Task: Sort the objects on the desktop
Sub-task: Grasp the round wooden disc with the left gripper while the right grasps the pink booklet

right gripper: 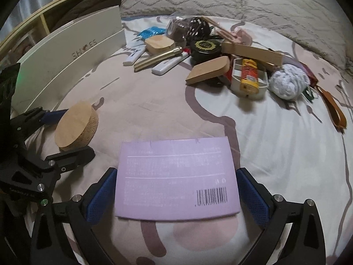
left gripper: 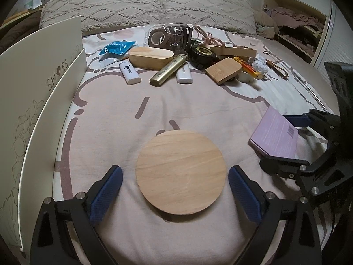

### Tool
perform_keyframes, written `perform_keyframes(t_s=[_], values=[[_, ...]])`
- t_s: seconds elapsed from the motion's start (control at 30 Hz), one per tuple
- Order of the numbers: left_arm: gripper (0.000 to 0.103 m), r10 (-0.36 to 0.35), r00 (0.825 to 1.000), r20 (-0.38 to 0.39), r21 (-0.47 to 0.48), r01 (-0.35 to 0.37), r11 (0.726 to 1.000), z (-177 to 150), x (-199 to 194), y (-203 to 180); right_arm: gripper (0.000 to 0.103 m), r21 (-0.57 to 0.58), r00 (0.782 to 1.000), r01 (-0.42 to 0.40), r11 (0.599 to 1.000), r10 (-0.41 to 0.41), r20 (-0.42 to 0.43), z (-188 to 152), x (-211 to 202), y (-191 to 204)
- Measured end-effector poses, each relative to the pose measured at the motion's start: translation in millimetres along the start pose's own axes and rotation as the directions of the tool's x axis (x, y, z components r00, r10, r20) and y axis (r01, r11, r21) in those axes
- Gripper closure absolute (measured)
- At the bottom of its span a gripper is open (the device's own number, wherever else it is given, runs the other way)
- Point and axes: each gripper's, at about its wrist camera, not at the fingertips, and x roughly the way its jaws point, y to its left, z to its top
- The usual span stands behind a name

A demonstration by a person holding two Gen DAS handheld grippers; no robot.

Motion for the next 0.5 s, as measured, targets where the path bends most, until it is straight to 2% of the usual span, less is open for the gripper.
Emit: perform_keyframes(t_s=[0.17,0.23,0.37,0.5], values=[[0.006,-0.008,1.000,0.004,-0.006,0.008,1.000,-0.3,-0.8,0.6,0.000,-0.038,1.000,-0.009,0.999,0.010,0.023,-5.5,-2.9,5.8],[0.006,-0.011,1.000,0.009,-0.009,0.011,1.000,-0.4,-1.3,0.9,0.006,-0.046,0.998,-0.013,0.999,0.016,0.053,-8.7,-6.5,8.2],[0.006,-0.020,0.999,0.025,-0.019,0.021,1.000,-0.5,-3.3,2.3,0.006,-0.047,0.994,-0.032,0.998,0.037,0.101,-16.4,-13.8,11.5],[0.008,-0.028,0.999,0.034,-0.030,0.029,0.999,-0.4,-4.5,4.4,0.006,-0.026,0.992,-0.016,1.000,0.019,0.124,-19.1,-17.1,12.0]])
